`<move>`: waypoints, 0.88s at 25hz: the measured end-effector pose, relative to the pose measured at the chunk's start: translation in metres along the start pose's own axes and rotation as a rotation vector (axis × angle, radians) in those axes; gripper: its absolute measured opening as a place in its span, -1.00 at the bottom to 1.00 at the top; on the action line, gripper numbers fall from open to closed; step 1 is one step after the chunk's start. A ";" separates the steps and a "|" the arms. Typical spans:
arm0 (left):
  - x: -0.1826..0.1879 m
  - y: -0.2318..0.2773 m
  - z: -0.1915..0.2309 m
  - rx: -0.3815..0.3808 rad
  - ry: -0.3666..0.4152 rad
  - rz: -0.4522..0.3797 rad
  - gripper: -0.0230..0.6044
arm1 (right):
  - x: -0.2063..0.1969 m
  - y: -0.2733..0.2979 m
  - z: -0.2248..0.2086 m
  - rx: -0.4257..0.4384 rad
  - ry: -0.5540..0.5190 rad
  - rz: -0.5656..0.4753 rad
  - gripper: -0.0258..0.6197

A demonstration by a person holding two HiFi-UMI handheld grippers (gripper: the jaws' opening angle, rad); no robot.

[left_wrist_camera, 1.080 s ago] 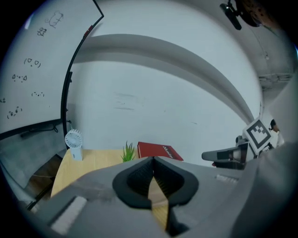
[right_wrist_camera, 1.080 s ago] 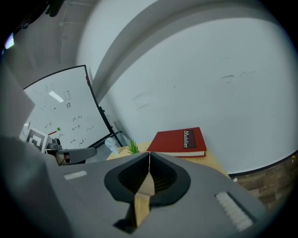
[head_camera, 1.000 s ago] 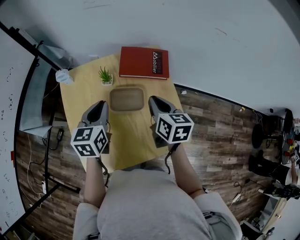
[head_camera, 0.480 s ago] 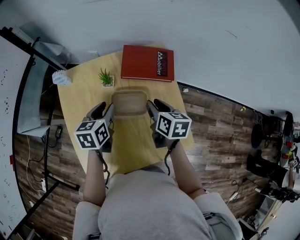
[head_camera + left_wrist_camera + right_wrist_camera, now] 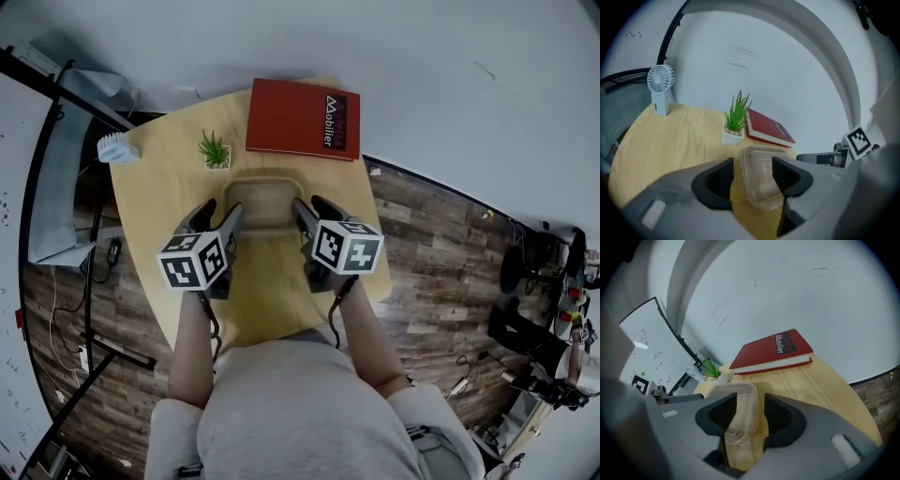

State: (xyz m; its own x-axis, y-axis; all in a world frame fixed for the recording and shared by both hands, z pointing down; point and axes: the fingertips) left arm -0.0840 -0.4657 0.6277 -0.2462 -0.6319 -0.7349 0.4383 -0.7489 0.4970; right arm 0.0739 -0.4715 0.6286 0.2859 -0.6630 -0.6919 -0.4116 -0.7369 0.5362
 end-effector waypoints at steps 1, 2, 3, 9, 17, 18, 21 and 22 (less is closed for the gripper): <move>0.000 0.001 0.000 0.000 0.001 0.003 -0.11 | -0.001 0.002 0.000 0.001 0.001 0.005 -0.33; -0.001 0.003 0.000 -0.002 0.002 0.006 -0.11 | -0.002 0.004 0.001 0.003 0.001 0.010 -0.33; -0.001 0.003 -0.001 -0.005 0.002 0.008 -0.11 | -0.003 0.005 0.001 0.006 0.000 0.015 -0.33; -0.004 0.007 -0.011 -0.040 0.022 0.016 -0.11 | -0.008 0.011 0.008 0.026 0.000 0.030 -0.33; -0.001 0.005 -0.014 -0.035 0.070 0.010 -0.11 | -0.005 0.011 0.011 0.017 -0.041 0.018 -0.32; -0.001 0.004 -0.014 -0.035 0.070 0.009 -0.11 | -0.005 0.012 0.012 0.017 -0.045 0.017 -0.32; -0.002 0.003 -0.015 -0.037 0.073 0.008 -0.11 | -0.005 0.011 0.013 0.019 -0.043 0.015 -0.32; -0.001 0.003 -0.015 -0.037 0.074 0.006 -0.11 | -0.005 0.010 0.013 0.019 -0.044 0.014 -0.32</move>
State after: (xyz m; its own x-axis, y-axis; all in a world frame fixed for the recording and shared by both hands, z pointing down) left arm -0.0692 -0.4636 0.6229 -0.1791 -0.6186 -0.7650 0.4713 -0.7365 0.4852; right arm 0.0566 -0.4740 0.6311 0.2417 -0.6662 -0.7055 -0.4320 -0.7249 0.5365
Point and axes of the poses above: the fingertips, and each gripper's own axes: y forward along the fingers, z to its left, x out of its top, and after that the axes turned 12 degrees about -z, right-handed
